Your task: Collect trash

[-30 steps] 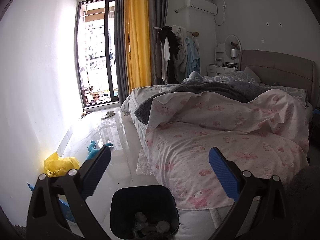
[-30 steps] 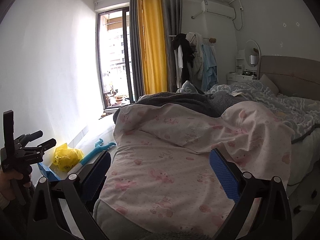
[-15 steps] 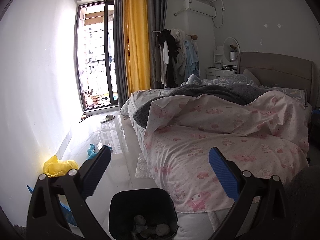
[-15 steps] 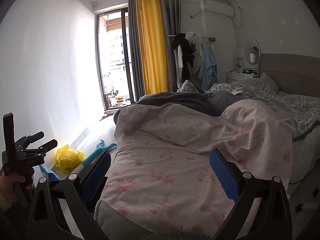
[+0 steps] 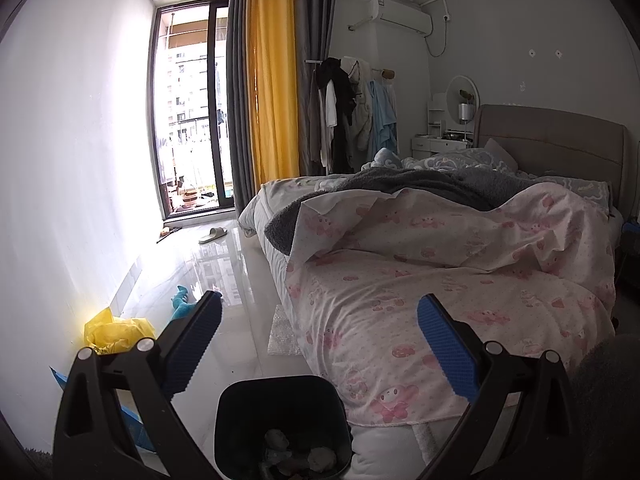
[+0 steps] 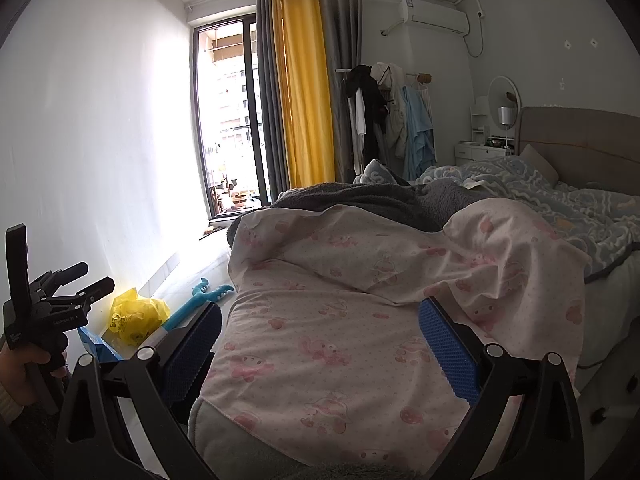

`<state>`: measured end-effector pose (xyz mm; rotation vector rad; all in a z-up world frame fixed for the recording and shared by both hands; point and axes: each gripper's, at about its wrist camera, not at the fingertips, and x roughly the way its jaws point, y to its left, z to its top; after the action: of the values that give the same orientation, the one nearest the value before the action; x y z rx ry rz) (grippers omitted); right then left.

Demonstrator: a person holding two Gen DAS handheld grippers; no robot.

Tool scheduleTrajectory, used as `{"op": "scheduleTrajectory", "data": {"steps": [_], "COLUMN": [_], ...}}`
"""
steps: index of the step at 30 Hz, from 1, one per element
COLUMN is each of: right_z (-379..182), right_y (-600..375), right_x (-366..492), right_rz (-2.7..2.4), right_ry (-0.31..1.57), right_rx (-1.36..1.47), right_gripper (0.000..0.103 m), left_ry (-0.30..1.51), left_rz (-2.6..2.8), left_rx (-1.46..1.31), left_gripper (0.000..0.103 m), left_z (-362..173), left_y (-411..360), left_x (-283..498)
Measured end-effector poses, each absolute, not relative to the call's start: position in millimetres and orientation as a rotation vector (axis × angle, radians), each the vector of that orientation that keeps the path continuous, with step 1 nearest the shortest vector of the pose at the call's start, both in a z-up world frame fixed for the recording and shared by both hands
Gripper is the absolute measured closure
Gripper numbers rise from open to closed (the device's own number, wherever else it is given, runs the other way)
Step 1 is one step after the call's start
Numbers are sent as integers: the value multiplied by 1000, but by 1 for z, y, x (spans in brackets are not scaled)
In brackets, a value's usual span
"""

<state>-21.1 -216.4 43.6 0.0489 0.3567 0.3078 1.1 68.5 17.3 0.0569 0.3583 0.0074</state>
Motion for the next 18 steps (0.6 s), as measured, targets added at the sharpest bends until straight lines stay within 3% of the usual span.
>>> {"op": "scheduleTrajectory", "data": {"steps": [18], "right_z": [41], "right_y": [-217], "right_x": [-20], "right_rz": [312], "right_ry": [361], "right_rx": [35], "right_gripper": [3], "left_ry": [358], "left_rz": [-1], "left_rx": [55], "left_gripper": [3], "left_z": [17], "left_y": [65], "left_x": [1]}}
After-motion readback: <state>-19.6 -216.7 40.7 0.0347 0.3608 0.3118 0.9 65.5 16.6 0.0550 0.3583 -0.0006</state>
